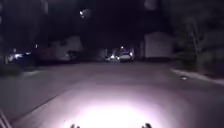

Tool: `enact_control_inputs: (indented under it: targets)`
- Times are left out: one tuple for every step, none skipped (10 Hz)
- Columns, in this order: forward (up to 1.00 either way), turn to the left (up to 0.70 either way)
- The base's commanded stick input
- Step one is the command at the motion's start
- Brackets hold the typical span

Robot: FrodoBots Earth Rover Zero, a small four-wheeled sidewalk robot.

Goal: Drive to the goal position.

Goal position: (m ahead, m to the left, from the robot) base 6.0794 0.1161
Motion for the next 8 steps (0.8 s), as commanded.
enact_control_inputs:
  targets:
    - [0.7, 0.0]
    - [0.7, 0.0]
    - [0.7, 0.0]
    - [0.7, 0.0]
    - [0.7, 0.0]
    - [0.7, 0.0]
    - [0.7, 0.0]
    - [0.7, 0.0]
